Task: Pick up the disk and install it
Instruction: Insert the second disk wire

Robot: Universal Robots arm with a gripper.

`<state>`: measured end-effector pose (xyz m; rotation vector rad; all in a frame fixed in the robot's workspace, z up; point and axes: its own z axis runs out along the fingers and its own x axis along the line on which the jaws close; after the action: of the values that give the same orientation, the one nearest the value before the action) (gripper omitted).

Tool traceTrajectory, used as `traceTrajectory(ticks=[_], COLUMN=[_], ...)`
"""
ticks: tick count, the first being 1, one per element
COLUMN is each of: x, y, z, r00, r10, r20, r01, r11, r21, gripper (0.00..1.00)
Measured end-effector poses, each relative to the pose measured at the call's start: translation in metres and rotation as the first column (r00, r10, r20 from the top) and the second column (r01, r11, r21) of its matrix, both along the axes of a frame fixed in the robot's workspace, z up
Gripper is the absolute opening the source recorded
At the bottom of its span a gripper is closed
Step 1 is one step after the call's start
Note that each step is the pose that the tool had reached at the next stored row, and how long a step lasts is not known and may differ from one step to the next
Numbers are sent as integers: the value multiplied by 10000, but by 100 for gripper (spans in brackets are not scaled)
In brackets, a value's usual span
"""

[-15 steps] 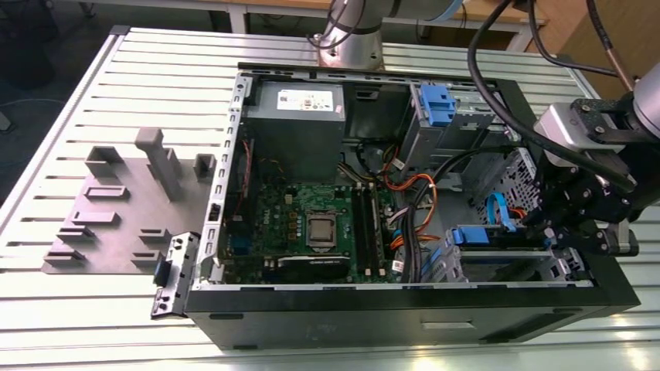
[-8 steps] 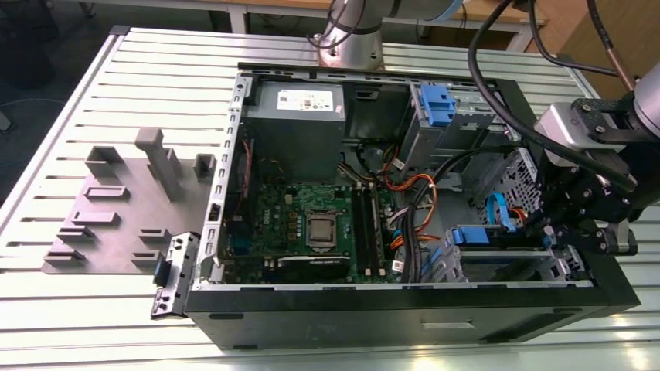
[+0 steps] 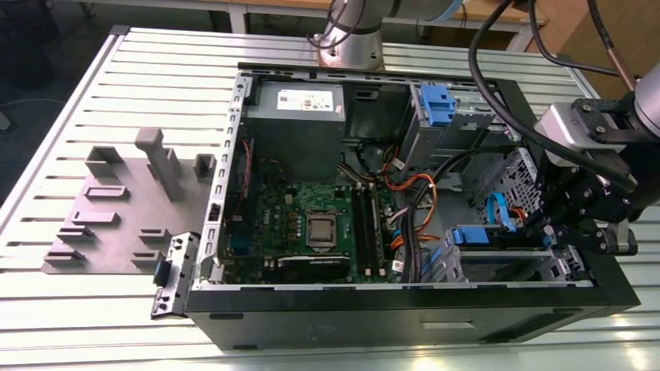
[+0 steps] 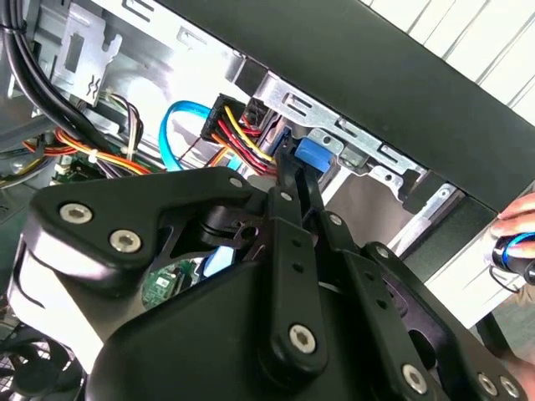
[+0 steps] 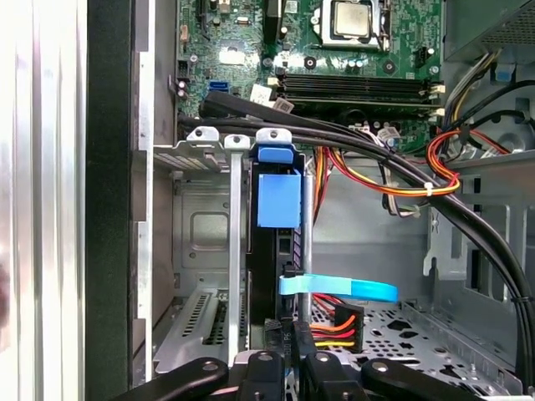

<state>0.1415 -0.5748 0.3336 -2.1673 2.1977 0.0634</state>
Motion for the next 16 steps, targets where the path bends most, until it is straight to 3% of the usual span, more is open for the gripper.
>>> traceTrajectory(ticks=[5, 16], x=[0, -56], y=[0, 0], z=[28, 27], r00=[10000, 10000], r10=[0, -1], r20=[0, 28], r01=[0, 0], r11=[10000, 9999], r21=[96, 102], gripper=[16, 16])
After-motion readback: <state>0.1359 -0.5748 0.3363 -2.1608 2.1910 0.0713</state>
